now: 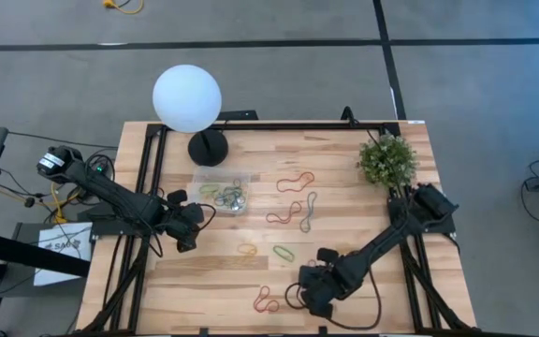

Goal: Pick and place rubber bands into bin
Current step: Put the red rubber band into the transparent container

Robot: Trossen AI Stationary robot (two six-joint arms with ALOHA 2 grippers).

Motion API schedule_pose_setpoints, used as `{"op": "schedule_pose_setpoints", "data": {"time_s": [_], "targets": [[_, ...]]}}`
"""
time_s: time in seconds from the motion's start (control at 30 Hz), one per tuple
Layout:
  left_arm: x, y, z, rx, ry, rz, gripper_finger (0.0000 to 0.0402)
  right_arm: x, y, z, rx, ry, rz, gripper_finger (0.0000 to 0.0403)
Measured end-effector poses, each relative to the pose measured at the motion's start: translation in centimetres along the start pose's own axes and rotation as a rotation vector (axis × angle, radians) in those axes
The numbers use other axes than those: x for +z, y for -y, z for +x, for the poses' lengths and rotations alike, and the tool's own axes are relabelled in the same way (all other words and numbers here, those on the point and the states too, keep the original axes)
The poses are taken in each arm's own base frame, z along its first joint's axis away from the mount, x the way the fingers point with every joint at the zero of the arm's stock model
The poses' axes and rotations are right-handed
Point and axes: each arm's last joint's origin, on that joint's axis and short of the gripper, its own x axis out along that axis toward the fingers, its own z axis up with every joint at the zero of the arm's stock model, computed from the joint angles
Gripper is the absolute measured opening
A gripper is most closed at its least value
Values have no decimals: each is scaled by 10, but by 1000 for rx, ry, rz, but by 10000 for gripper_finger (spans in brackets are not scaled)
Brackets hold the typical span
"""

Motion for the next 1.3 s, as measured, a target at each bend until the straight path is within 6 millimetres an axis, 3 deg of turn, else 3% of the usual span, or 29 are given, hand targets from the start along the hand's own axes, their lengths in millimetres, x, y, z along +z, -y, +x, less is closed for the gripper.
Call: {"op": "schedule_pose_setpoints", "data": {"time_s": [0.27, 0.6, 1.3], "targets": [[0, 0, 0, -1, 1, 0, 95, 9, 7, 1, 3, 11, 38, 75], [0, 0, 0, 0, 1, 7, 95, -4, 5, 14, 12, 45, 82, 75], [1, 0, 0, -2, 8, 0, 95, 2, 6, 31, -27, 77, 15, 70]]}}
